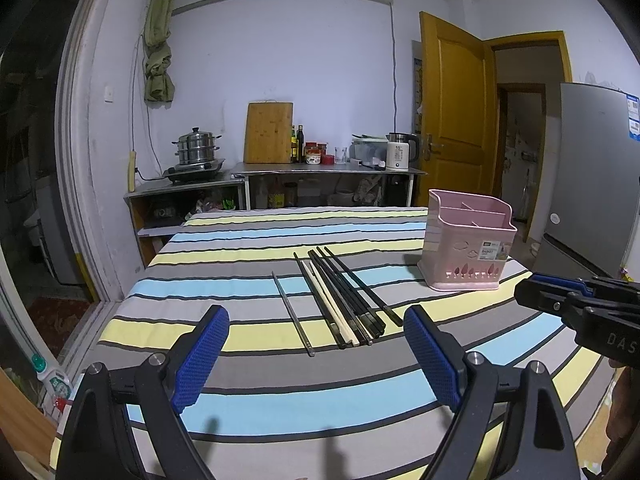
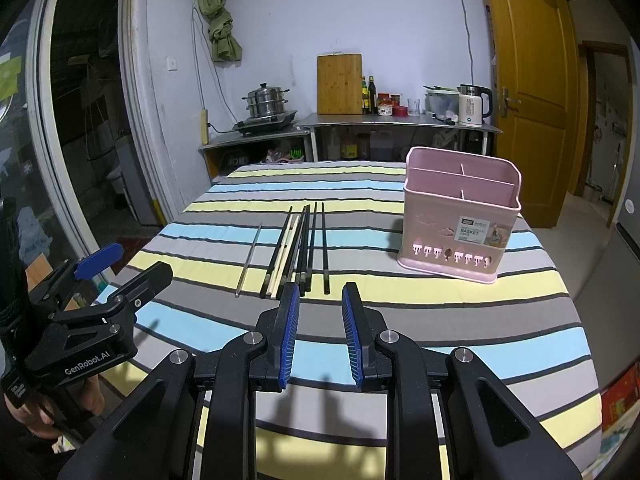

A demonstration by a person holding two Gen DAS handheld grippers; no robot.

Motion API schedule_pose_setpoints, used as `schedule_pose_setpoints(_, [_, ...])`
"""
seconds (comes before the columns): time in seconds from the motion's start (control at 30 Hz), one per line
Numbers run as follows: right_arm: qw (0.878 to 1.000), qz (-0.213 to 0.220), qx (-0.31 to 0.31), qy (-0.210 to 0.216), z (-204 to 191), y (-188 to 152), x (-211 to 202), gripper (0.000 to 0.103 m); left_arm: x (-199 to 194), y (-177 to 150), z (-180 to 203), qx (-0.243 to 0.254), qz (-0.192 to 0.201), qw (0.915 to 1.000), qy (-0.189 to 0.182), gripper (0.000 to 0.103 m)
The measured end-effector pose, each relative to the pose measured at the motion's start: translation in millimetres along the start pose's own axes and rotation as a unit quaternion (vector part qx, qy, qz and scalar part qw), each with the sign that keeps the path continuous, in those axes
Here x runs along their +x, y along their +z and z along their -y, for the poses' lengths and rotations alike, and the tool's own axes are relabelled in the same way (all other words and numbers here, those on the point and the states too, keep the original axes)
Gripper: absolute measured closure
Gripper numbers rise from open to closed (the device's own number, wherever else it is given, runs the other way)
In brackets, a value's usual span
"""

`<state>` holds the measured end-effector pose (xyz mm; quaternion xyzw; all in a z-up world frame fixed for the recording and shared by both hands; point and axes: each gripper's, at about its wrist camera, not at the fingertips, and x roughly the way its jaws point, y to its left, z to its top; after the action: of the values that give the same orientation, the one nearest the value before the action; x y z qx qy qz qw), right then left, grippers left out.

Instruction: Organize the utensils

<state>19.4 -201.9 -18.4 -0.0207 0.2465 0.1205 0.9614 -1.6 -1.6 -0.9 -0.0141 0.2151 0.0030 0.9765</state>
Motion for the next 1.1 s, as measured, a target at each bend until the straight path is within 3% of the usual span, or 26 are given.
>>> schedule_pose_setpoints(1.1, [1.0, -0.003, 0.001, 0.001, -0.2, -2.4, 2.3, 0.08, 1.8, 1.8, 6.2, 0.004, 0.001, 1.0, -0.005, 0.014])
